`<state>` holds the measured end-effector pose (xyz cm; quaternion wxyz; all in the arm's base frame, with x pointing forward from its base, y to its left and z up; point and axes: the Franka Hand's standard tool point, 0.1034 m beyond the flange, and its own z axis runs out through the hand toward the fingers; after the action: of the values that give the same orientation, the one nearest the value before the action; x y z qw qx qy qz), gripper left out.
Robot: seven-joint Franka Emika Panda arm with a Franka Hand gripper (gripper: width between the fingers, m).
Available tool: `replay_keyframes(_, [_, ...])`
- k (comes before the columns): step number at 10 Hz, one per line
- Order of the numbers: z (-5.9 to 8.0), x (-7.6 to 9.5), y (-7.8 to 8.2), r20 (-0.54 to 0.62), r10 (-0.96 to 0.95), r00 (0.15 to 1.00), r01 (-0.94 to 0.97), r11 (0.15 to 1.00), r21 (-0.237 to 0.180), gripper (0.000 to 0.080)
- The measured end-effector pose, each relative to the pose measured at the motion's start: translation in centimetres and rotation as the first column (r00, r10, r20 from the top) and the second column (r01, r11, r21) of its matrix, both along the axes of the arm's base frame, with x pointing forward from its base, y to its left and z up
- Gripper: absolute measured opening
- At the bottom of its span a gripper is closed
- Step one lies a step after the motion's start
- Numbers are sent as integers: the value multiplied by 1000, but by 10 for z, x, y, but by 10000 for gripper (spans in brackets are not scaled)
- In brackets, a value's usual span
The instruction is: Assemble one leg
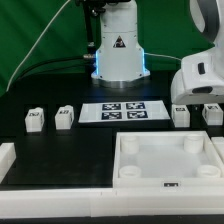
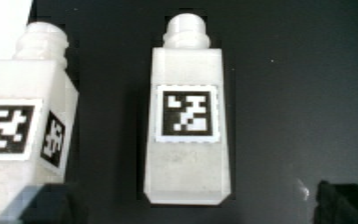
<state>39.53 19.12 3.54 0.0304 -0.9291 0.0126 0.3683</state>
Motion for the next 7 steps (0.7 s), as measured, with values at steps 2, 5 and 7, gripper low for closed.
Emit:
replay_keyframes(2, [-11,-5,3,-3,11,1000,-10,1000,5,649])
replay_keyframes(5, [-21,-9,7,-151,27,988,-26,1000,7,649])
replay_keyframes(7, [-23,-14,6,-162,28,986,-27,1000,4,649])
